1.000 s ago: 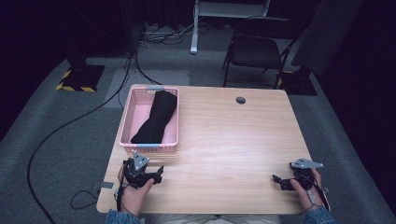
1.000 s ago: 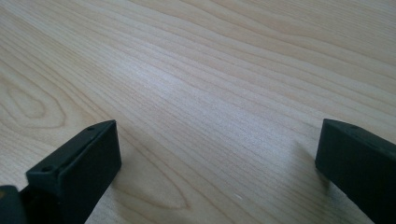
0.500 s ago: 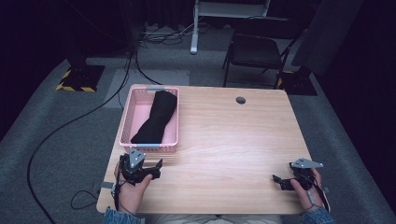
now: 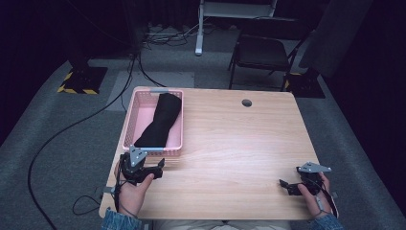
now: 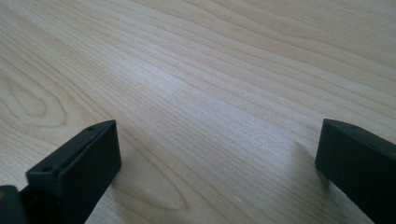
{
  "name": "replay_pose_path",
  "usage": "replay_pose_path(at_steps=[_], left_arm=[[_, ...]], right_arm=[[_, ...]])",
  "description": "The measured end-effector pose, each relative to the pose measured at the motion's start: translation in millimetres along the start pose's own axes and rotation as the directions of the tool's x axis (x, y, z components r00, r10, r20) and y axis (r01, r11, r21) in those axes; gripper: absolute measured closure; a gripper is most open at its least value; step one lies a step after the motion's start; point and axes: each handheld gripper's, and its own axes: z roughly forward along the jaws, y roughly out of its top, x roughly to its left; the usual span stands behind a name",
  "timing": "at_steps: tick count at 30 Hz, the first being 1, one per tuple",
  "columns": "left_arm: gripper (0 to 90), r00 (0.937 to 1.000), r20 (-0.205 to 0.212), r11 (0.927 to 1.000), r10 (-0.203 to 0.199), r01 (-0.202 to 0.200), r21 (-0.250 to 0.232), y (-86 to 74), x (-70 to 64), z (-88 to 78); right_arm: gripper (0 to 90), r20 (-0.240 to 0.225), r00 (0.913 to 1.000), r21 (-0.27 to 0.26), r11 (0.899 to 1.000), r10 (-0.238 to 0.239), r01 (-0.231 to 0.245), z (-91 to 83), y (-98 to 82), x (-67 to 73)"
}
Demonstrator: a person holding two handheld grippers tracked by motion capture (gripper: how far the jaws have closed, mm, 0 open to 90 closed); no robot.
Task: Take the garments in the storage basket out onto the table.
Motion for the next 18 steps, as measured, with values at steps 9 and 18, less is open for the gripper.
replay_pose_path(at_steps=[9,18], left_arm=[[4.3,1.0000,0.005,0.9998,-0.005,0.005,-0.020,12.4,1.1,-3.1],[4.4,0.9997,0.018,0.9996,-0.015,0.016,-0.022,22.1,6.2,-0.6]], right_arm=[[0.0,0.000,1.0000,0.000,1.000,0.000,0.000,0.0,0.0,0.0],[0.0,0.000,1.0000,0.000,1.000,0.000,0.000,0.0,0.0,0.0]])
